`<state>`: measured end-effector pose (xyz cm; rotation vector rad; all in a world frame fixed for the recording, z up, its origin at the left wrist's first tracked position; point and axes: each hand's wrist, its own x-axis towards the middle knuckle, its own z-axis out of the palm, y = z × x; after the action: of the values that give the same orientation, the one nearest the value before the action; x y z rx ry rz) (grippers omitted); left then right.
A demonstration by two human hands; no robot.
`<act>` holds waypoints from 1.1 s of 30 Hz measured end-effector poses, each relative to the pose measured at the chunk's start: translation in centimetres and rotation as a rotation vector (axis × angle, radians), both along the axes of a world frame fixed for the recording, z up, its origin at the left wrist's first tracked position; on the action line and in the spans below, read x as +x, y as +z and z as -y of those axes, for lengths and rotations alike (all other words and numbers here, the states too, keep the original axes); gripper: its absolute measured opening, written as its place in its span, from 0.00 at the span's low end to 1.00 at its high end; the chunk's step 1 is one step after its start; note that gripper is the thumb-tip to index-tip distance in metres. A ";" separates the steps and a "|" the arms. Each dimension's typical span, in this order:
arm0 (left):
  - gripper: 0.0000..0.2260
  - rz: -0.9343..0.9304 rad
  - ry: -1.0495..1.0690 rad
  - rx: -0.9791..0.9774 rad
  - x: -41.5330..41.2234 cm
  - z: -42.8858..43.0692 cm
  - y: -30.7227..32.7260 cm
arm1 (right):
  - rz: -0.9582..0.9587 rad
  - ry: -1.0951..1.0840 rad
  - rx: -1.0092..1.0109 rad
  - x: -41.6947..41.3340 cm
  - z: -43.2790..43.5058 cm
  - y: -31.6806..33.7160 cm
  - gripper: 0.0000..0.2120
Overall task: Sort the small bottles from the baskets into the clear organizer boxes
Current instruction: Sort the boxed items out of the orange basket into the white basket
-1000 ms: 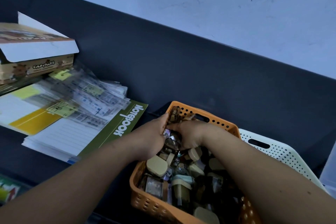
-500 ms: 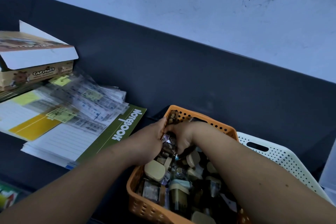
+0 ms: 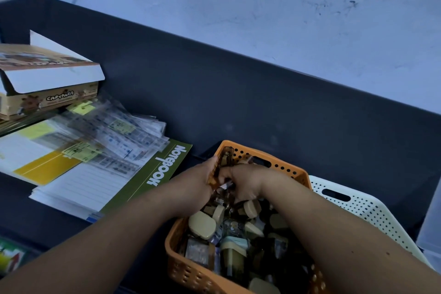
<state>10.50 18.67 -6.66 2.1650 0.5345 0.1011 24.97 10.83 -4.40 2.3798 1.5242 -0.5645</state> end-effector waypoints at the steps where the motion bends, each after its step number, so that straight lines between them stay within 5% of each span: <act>1: 0.32 0.000 -0.001 -0.002 -0.1 0.0 0.1 | -0.036 -0.010 0.062 0.3 0.5 0.0 0.19; 7: 0.27 0.030 -0.024 -0.007 -0.4 0.8 1.1 | -0.232 -0.140 0.366 2.1 3.1 -0.4 0.08; 17: 0.33 -0.016 0.021 -0.052 -0.2 0.4 0.9 | -0.349 -0.369 0.928 3.0 13.3 4.5 0.07; 20: 0.33 -0.020 0.030 -0.036 0.1 0.0 0.5 | -0.212 -0.493 0.907 3.8 17.8 5.3 0.07; 26: 0.33 -0.047 0.030 -0.016 0.0 -0.1 0.3 | 0.253 -0.598 0.448 4.3 21.0 4.2 0.12; 28: 0.32 -0.044 0.029 -0.023 0.0 0.1 0.5 | 0.337 -0.552 0.477 3.4 19.2 4.5 0.13; 33: 0.31 -0.010 0.023 -0.059 -0.3 0.6 0.9 | 0.110 -0.248 0.572 0.0 11.2 4.0 0.10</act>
<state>10.18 18.12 -5.72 2.1036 0.5608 0.0862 25.01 -0.38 -0.37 2.9909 1.5014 -0.0284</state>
